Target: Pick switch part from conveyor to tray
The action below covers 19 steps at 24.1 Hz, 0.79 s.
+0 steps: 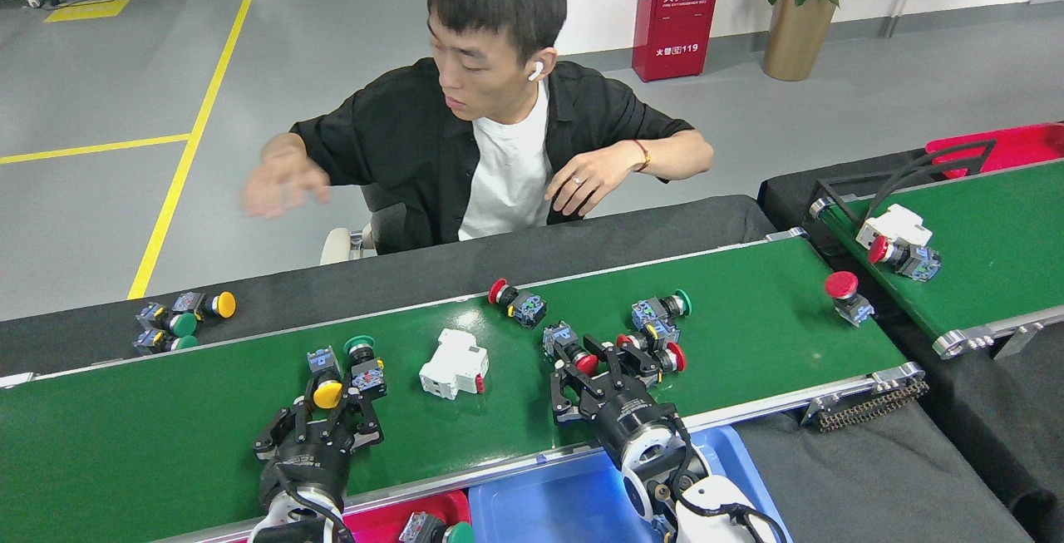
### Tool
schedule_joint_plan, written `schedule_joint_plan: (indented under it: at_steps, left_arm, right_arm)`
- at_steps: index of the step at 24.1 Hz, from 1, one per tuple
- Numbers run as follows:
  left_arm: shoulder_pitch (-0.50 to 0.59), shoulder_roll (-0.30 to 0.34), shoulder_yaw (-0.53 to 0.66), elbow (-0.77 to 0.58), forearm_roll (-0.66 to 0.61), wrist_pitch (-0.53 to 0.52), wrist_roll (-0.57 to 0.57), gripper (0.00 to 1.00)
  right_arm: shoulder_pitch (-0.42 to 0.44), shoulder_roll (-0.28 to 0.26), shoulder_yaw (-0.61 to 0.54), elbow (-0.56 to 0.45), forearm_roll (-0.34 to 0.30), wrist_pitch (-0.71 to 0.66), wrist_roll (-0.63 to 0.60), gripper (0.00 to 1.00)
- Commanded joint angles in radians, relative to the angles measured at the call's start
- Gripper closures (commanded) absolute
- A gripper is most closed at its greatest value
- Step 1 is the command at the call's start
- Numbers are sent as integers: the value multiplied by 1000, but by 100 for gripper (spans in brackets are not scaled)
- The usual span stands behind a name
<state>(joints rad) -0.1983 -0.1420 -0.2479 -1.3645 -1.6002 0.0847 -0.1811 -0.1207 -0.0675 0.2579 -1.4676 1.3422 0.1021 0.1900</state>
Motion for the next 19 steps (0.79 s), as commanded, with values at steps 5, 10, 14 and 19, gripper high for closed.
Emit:
schedule_joint_plan:
  at_steps: [5,10,14,19]
  left_arm:
    - [293,25,-7,-396,-14,-339,2,82]
    - [477,107,-1,-416,-15,-444,9,31]
    - [505,111,9,-416,-14,-445,11,3]
    - [497,91,85,-415,-14,-424,18,1]
  right_arm:
    - [0,-12,1,-31,-3,-50,40,98]
    - [26,-28,1,-148,-3,-107,40,98]
    - [105,-28,1,-250,-3,-231,39,98]
    - [184,-21,44,-301,9,-404,37,98]
